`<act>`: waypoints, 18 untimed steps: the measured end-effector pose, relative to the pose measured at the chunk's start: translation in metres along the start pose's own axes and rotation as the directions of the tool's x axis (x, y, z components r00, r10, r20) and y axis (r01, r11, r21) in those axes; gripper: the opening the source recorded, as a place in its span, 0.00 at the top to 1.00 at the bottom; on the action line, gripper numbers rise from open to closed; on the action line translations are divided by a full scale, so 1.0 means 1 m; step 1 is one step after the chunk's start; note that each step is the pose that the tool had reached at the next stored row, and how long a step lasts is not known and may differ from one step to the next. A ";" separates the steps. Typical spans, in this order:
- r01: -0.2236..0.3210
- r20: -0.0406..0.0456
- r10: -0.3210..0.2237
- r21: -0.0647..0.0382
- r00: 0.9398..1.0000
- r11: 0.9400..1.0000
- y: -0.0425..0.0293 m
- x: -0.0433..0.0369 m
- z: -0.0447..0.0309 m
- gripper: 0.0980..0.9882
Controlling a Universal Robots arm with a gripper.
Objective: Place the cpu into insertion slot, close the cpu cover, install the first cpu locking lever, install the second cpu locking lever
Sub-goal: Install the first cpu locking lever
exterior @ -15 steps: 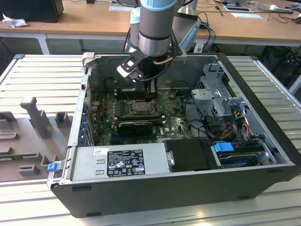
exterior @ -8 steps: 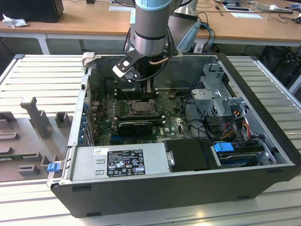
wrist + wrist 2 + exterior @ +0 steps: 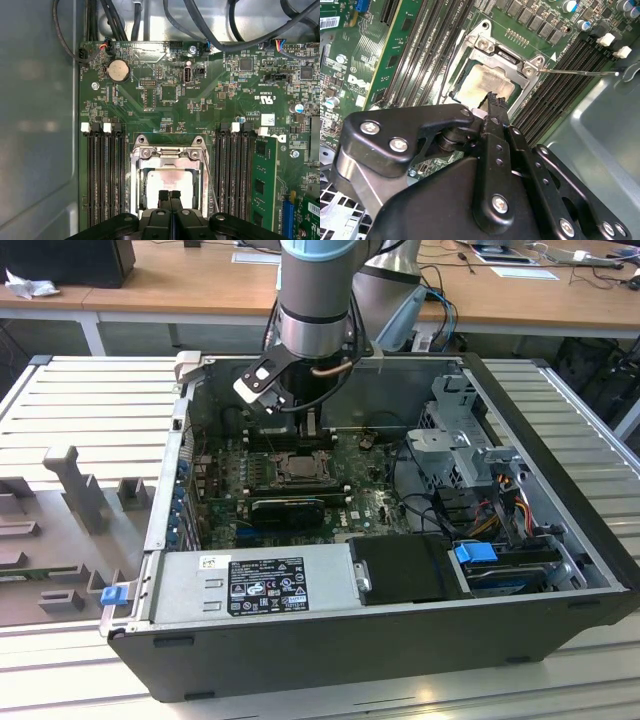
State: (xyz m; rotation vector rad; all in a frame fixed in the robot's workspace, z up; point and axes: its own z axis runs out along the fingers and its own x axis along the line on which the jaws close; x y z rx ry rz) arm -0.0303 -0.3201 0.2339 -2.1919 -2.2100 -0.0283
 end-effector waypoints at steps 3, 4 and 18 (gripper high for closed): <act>0.000 0.000 0.000 0.000 1.000 1.000 0.0000 0.0000 -0.0001 0.99; 0.000 0.000 0.000 0.000 1.000 1.000 0.0000 0.0000 -0.0003 0.99; 0.000 0.000 0.000 0.000 1.000 1.000 -0.0002 0.0009 -0.0287 0.99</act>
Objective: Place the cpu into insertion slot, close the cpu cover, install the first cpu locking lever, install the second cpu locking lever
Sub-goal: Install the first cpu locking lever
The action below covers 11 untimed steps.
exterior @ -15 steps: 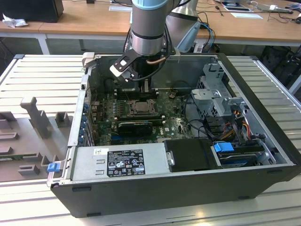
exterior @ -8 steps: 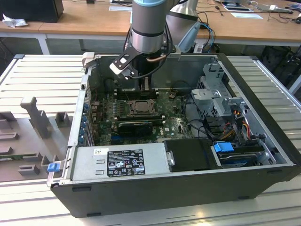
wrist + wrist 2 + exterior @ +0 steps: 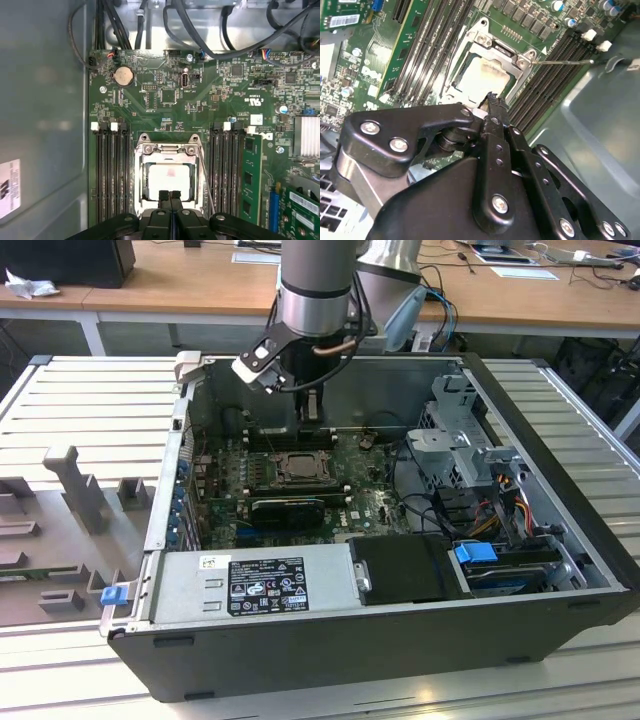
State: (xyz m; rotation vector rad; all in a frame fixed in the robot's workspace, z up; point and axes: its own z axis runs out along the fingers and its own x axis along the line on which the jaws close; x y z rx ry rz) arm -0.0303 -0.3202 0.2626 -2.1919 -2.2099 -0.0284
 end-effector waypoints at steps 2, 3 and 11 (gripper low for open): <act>0.000 0.000 0.000 0.000 1.000 1.000 0.0000 0.0002 -0.0052 0.99; 0.000 0.000 0.000 0.000 1.000 1.000 0.0000 0.0003 -0.0074 0.99; 0.021 0.000 -0.021 0.001 1.000 1.000 -0.0001 0.0005 -0.0132 0.99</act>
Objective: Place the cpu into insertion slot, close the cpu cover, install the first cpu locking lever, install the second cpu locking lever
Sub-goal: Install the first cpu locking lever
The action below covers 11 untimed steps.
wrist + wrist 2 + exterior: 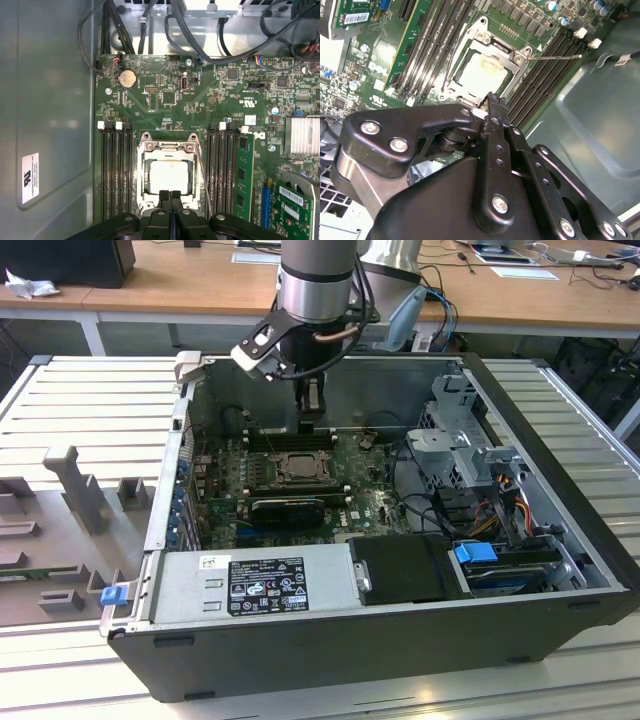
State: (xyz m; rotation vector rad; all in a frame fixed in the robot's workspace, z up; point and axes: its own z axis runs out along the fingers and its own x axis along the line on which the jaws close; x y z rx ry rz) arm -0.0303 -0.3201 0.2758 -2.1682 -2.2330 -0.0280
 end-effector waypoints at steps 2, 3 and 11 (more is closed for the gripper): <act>0.021 0.000 -0.021 0.001 1.000 1.000 0.0000 0.0000 -0.0001 0.99; 0.033 0.000 -0.033 0.001 0.999 0.999 0.0000 0.0000 0.0000 0.99; 0.101 0.002 -0.101 0.004 0.995 0.995 0.0000 0.0000 0.0000 0.99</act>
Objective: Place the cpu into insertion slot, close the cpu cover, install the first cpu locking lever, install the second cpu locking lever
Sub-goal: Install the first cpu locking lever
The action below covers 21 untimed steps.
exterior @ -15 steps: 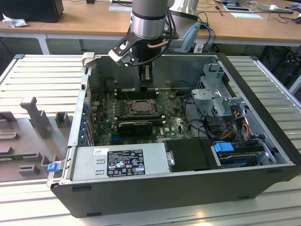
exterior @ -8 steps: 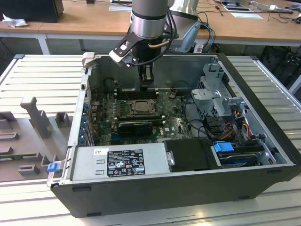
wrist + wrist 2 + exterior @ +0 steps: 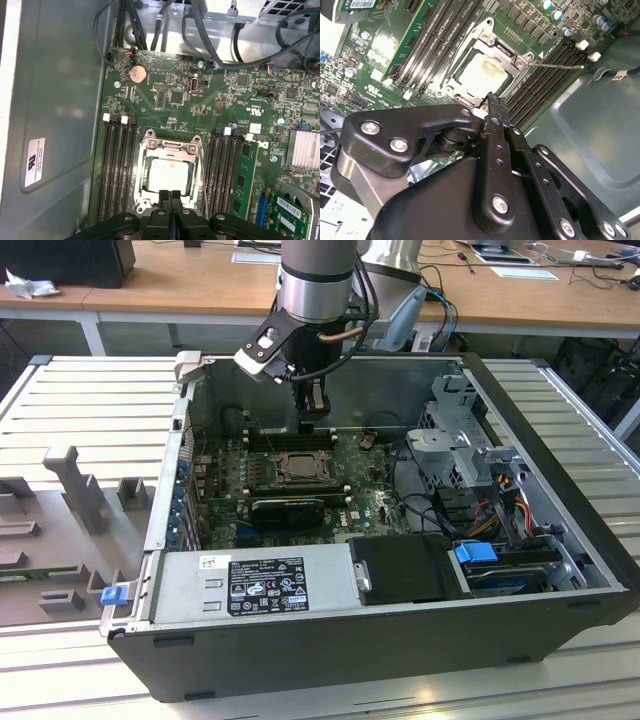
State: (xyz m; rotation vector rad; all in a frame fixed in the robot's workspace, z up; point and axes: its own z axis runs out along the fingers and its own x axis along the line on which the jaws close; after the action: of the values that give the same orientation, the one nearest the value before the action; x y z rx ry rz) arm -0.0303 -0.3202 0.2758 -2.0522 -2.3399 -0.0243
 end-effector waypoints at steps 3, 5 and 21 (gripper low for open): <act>0.017 0.000 -0.017 0.001 1.000 1.000 0.0000 0.0000 0.0000 0.99; 0.029 0.000 -0.029 0.001 1.000 1.000 0.0000 0.0000 0.0000 0.99; 0.131 0.001 -0.131 0.004 0.991 0.991 0.0000 0.0000 0.0000 0.99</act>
State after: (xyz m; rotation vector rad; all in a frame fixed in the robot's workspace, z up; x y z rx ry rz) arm -0.0303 -0.3201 0.2758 -1.8934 -2.4691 -0.0211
